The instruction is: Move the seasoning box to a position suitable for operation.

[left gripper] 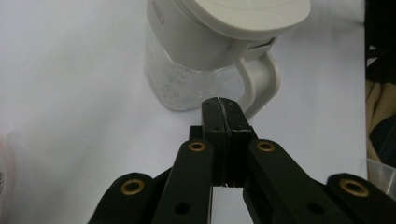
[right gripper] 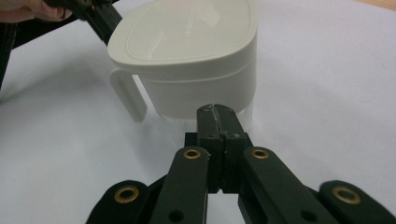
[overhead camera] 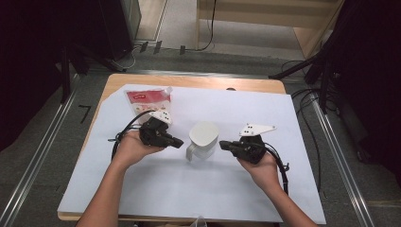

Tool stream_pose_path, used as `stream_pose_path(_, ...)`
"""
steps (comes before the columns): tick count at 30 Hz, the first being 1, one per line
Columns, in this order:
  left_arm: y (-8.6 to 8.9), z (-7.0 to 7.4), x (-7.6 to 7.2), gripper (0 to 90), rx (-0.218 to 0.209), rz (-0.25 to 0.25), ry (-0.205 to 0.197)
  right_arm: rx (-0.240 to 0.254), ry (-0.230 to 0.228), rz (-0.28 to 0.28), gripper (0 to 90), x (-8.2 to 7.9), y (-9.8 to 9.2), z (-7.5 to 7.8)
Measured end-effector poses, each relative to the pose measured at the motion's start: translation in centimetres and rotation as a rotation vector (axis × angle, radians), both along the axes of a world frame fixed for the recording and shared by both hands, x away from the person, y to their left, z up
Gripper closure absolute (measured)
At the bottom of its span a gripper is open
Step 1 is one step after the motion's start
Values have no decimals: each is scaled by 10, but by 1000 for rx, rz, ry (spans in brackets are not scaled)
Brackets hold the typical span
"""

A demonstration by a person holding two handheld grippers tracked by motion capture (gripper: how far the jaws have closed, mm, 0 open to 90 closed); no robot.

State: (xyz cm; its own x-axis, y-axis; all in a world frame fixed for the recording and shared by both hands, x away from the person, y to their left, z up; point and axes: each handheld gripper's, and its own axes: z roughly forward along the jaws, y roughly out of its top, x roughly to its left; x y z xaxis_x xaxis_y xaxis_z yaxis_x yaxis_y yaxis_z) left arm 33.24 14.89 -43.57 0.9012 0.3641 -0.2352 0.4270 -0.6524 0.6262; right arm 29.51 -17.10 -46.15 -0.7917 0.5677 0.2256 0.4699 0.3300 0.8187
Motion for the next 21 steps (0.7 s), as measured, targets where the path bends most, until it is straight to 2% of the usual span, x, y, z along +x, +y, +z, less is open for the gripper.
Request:
stream_pose_path(2, -1, 0, 0, 900, 4, 6, 1, 6, -3, -6, 900, 0, 1, -1)
stream_pose_path(6, -1, 0, 1, 900, -23, 16, -9, 11, 10, -1, 900, 2, 8, -4)
stream_pose_path(9, -1, -3, 3, 900, -42, 2, 23, 5, 14, 1, 900, 1, 10, -5)
stream_pose_path(12, -6, -4, 2, 900, -26, -9, 15, 13, 3, 7, 900, -1, 13, -6)
stream_pose_path(13, -8, -5, 2, 900, -34, -8, 14, 13, 3, 7, 900, -1, 13, -6)
stream_pose_path(14, -9, -5, 2, 900, -19, -13, 13, 18, -9, 3, 900, -3, 13, -6)
stream_pose_path(19, -12, -6, 1, 900, -5, -20, 13, 21, -10, -5, 900, -3, 14, -7)
stream_pose_path(21, -14, -6, 0, 900, -20, -24, 18, 18, -5, -5, 900, -3, 14, -7)
